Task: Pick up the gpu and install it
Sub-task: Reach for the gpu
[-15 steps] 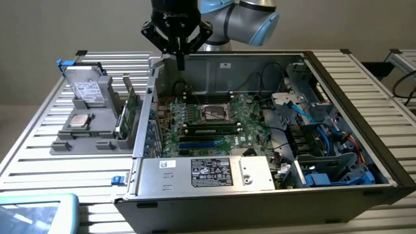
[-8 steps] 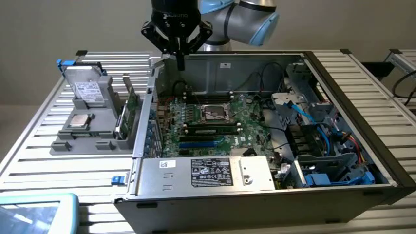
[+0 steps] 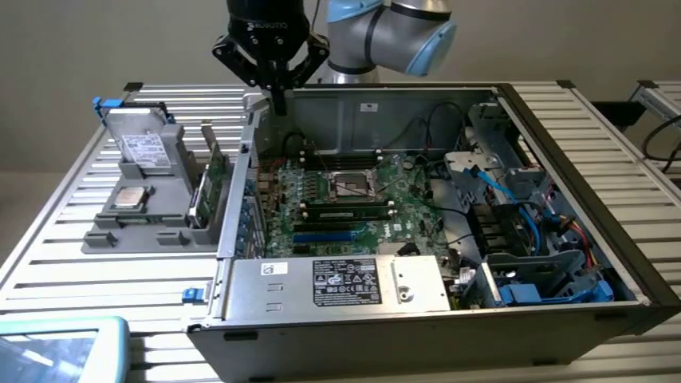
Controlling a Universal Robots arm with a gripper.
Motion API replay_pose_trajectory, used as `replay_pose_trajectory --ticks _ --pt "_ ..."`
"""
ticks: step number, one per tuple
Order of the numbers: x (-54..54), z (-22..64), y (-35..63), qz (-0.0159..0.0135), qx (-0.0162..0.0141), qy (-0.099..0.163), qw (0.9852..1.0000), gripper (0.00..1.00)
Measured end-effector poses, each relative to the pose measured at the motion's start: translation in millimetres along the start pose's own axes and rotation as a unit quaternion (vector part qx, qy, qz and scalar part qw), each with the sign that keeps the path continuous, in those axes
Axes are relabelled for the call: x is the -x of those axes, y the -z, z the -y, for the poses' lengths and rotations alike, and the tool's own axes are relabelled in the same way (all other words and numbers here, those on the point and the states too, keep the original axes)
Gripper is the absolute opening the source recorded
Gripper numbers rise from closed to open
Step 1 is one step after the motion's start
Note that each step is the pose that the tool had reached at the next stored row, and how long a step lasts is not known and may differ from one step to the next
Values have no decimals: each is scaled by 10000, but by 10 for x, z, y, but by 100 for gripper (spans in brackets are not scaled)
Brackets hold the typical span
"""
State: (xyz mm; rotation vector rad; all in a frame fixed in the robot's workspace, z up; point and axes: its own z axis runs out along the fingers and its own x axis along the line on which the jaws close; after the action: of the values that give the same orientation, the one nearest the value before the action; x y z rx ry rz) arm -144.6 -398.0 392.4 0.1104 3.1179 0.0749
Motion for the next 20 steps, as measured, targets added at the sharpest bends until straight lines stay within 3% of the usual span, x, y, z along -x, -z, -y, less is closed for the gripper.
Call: replay_pose_trajectory --ticks 20 --pt "-912 2 -61 0 0 0 10000 11"
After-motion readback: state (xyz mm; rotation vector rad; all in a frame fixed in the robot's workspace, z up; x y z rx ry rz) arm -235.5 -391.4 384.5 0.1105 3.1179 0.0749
